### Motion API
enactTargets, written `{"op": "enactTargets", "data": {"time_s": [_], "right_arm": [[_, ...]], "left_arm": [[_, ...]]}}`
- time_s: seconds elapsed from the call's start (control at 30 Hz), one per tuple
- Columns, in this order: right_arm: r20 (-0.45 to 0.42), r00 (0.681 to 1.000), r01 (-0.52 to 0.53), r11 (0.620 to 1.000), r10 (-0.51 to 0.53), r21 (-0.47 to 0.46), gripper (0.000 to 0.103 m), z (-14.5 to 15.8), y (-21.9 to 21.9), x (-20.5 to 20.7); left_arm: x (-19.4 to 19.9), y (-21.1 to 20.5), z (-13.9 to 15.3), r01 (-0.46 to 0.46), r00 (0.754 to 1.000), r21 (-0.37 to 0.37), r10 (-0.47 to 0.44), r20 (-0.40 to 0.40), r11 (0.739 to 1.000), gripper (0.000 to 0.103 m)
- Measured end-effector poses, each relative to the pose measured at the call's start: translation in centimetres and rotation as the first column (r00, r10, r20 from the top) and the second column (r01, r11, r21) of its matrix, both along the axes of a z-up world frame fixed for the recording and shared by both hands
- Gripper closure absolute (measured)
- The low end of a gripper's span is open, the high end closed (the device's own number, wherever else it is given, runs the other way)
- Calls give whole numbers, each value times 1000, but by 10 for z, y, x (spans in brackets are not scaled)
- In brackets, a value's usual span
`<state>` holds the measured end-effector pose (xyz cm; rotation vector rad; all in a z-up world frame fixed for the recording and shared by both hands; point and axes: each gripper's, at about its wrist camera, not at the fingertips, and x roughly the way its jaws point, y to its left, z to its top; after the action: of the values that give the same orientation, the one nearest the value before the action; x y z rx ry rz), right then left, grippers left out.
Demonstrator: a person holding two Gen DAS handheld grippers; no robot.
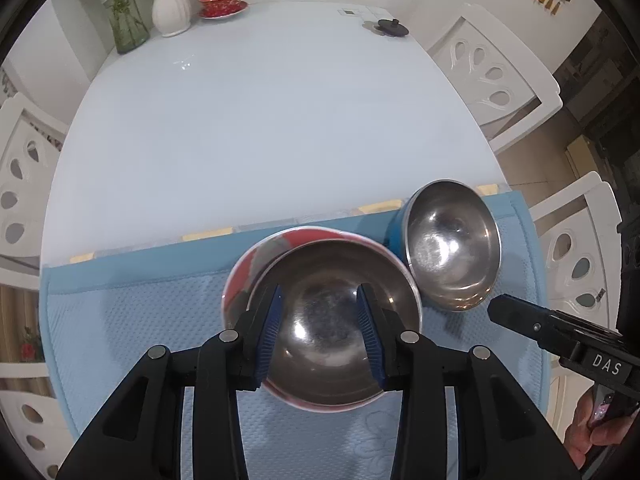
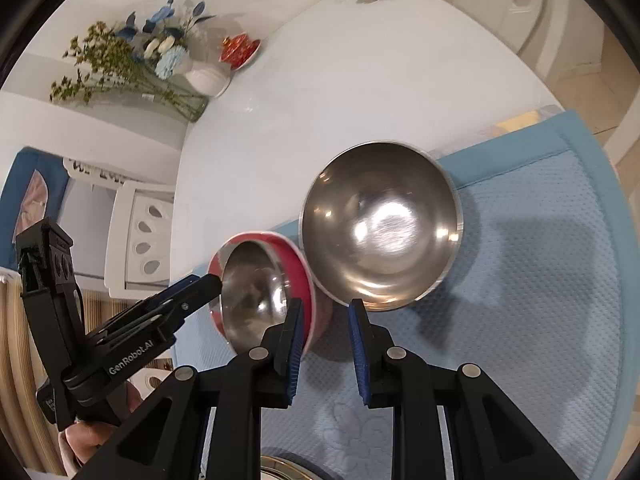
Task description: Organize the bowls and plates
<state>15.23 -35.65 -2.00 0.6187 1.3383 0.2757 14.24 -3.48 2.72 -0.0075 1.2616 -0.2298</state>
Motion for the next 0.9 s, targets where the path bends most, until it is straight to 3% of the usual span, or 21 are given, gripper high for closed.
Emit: {"op": "enactTargets", "data": {"time_s": [0.17,0.2,0.23,0.3,0.4,0.53,0.7,0.87,0.9], "right_arm": [[-7,996,93,994,-93,54,78,-2,-29,-6],[7,994,109,993,-109,38,71,-1,-35,-7],[17,993,116,993,-117,13,57,-1,-40,-8],[21,991,133,991,-134,12,47,-3,-47,-9],[5,981,195,978,-196,78,47,-14,-60,-10],[-3,977,212,974,-212,80,47,-33,-64,-5],[-43,979,200,977,-197,78,47,-65,-56,10],[-90,984,161,985,-155,67,47,-88,-46,20],[-87,985,157,986,-151,64,47,-88,-45,22]], "left_arm": [[6,-13,1,4,1000,-6,-4,1,1000,61],[7,-17,0,10,1000,-7,-10,4,1000,55],[9,-21,0,15,1000,-5,-15,9,1000,43],[11,-28,-1,17,999,-5,-17,31,1000,34],[18,-43,-2,40,998,-1,-40,48,999,33],[38,-67,-12,76,995,29,-77,57,997,33],[55,-92,-54,121,992,91,-119,-35,988,35],[59,-105,-75,153,988,189,-145,-55,970,48],[61,-106,-77,157,987,183,-147,-66,971,56]]}}
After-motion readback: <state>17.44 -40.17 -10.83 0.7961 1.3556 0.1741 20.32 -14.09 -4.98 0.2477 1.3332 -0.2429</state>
